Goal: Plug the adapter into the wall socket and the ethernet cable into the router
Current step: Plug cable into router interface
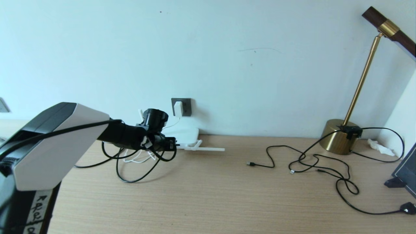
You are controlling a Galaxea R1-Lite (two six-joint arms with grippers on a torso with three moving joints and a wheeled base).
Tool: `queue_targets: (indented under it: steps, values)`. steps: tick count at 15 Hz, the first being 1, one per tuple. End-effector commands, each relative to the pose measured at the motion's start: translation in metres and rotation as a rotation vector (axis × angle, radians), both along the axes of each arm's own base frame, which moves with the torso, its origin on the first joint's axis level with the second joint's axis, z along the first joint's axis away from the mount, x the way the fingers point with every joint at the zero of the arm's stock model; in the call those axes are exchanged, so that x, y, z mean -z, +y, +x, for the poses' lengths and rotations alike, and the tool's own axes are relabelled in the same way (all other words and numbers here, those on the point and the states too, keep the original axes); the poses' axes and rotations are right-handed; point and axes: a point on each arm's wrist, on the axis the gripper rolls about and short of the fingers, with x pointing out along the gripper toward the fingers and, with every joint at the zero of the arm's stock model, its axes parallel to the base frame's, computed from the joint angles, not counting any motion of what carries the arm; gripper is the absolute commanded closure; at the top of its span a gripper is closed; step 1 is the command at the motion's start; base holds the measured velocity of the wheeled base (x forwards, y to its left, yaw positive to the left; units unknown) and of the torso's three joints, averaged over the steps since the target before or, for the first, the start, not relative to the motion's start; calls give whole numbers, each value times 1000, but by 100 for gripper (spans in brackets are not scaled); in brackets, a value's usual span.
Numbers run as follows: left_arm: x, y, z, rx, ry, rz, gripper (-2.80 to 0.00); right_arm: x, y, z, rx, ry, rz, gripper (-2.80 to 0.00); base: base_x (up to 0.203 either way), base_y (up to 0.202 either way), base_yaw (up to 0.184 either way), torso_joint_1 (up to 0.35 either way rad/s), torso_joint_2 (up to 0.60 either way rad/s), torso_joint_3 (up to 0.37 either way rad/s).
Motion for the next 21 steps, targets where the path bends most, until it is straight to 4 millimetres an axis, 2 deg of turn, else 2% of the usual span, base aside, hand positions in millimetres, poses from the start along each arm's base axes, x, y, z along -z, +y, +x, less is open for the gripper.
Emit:
queue_targets:
  steps: [1,21]
  values:
    - [1,-1,0,-1,2,0,0,0,0,0,1,1,0,0,0,0,0,0,0,0]
    - [11,-2,5,-1,18,4,0,0,0,0,2,2,0,0,0,0,0,0,0,0]
